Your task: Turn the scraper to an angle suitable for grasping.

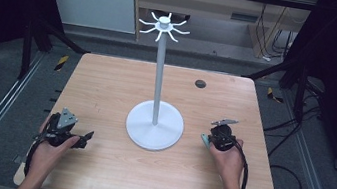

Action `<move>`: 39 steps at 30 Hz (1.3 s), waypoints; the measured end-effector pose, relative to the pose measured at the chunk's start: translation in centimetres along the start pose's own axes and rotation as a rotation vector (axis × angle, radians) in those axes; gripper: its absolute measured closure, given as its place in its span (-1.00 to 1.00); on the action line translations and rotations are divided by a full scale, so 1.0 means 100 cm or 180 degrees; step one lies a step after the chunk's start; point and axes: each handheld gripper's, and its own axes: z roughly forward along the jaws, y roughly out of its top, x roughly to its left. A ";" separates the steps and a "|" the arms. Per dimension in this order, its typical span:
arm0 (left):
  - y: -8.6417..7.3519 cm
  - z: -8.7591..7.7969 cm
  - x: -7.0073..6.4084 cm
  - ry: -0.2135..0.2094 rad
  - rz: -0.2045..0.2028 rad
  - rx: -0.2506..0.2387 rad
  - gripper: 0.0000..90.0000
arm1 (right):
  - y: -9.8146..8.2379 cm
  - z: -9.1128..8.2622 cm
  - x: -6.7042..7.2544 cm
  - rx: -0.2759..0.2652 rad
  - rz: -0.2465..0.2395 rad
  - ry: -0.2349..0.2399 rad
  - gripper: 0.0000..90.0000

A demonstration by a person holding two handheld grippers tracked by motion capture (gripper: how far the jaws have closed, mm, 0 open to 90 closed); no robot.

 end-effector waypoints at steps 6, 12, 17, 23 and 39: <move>0.000 0.000 0.000 -0.0006 0.0008 0.0008 -0.91 | 0.000 0.000 -0.002 0.0016 0.0023 0.0038 1.00; 0.000 0.001 -0.001 -0.0015 0.0010 0.0014 -0.91 | -0.002 0.000 0.003 0.0018 -0.0030 0.0214 1.00; 0.000 0.001 -0.001 -0.0024 0.0020 0.0026 -0.91 | -0.004 -0.004 0.012 0.0051 -0.0104 0.0376 1.00; 0.000 0.001 -0.002 -0.0032 0.0040 0.0039 -0.91 | -0.005 -0.007 0.020 0.0095 -0.0183 0.0461 1.00; -0.002 -0.002 0.002 0.0010 -0.0027 0.0023 -0.91 | 0.004 -0.027 0.031 -0.0139 -0.0417 0.0361 1.00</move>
